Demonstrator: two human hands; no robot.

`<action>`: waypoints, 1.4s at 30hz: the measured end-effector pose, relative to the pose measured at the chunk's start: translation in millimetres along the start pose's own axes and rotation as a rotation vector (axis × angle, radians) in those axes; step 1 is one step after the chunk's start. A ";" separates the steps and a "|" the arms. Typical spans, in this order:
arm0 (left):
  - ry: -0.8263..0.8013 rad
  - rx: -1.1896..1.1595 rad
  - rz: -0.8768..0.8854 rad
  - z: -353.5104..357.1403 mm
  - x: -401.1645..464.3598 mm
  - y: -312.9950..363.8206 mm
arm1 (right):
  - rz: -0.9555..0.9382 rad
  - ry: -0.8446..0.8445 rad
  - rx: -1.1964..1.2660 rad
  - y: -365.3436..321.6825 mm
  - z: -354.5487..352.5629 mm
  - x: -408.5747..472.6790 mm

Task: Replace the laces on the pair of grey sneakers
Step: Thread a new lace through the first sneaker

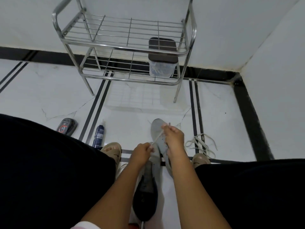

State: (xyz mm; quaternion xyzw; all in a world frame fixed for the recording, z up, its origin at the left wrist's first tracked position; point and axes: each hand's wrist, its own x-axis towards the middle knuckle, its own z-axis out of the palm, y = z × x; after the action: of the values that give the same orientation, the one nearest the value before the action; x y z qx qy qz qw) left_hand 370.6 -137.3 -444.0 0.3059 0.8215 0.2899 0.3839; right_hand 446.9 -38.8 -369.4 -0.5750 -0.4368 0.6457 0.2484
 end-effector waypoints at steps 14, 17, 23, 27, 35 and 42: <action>-0.057 -0.403 0.295 -60.9 -45.8 107.8 | -0.172 -0.038 0.060 -61.0 -23.7 -65.7; -0.116 -0.396 0.307 -62.2 -56.0 105.4 | -0.186 -0.022 0.095 -66.1 -24.6 -69.4; 0.039 -0.368 0.353 -63.3 -58.8 107.2 | -0.175 -0.057 0.190 -77.8 -26.6 -78.0; 0.268 -0.052 0.168 -75.6 -49.4 82.1 | -0.132 0.037 0.388 -85.6 -40.6 -69.3; 0.467 -0.007 -0.218 -87.3 -38.3 37.0 | -0.134 0.069 0.399 -85.8 -50.4 -70.2; 0.726 -0.256 -0.062 -92.2 -50.9 58.8 | -0.347 -0.023 -0.044 -84.0 -39.9 -70.9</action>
State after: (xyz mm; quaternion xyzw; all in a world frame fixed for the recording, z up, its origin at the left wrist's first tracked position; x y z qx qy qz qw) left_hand 338.8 -158.6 -329.6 0.1080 0.8699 0.4680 0.1120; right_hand 485.1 -44.5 -259.0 -0.4886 -0.5463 0.5900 0.3387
